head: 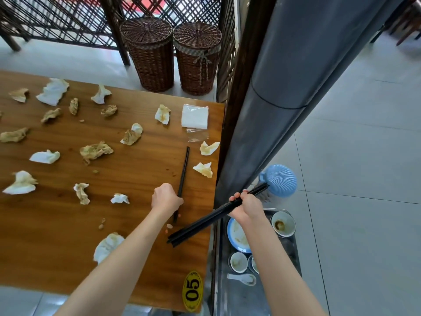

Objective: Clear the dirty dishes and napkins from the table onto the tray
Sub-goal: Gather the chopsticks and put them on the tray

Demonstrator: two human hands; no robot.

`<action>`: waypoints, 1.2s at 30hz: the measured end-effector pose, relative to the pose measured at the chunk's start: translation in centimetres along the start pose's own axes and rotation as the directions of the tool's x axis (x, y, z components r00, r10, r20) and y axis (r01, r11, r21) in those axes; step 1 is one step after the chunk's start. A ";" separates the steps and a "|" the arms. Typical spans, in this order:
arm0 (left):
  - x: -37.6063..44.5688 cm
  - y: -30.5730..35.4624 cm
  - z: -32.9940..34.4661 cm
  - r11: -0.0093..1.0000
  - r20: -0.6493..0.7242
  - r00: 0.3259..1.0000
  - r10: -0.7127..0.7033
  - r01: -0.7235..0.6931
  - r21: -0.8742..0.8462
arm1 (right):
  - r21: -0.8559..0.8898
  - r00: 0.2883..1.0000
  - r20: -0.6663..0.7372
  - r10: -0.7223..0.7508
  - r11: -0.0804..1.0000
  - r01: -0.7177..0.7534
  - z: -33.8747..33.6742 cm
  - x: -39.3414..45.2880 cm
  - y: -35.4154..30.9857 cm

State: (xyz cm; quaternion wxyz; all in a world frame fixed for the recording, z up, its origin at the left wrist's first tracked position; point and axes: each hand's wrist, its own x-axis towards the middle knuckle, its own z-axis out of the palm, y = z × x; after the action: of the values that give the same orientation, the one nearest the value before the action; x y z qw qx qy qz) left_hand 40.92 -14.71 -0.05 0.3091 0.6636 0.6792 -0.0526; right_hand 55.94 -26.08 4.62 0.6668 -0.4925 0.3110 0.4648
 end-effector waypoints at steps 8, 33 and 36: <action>-2.1 -3.1 -4.8 0.976 -0.007 0.979 0.203 -0.203 -0.083 | -0.083 0.999 0.033 -0.002 0.997 0.005 1.5 -1.7 1.7; -10.3 -5.8 -13.1 0.743 0.268 0.695 0.667 -0.645 -0.178 | 0.063 0.950 0.260 -0.174 0.985 0.163 1.8 -11.4 4.9; -10.6 -6.2 -13.0 0.744 0.263 0.697 0.667 -0.645 -0.175 | 0.048 0.944 0.264 -0.197 0.980 0.191 1.6 -11.8 5.3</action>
State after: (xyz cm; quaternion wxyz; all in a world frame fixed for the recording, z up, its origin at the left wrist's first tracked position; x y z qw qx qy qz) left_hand 29.79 -18.41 13.47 0.4325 0.8340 0.3423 -0.0185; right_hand 46.53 -27.81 13.44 0.7504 -0.4463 0.1729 0.4559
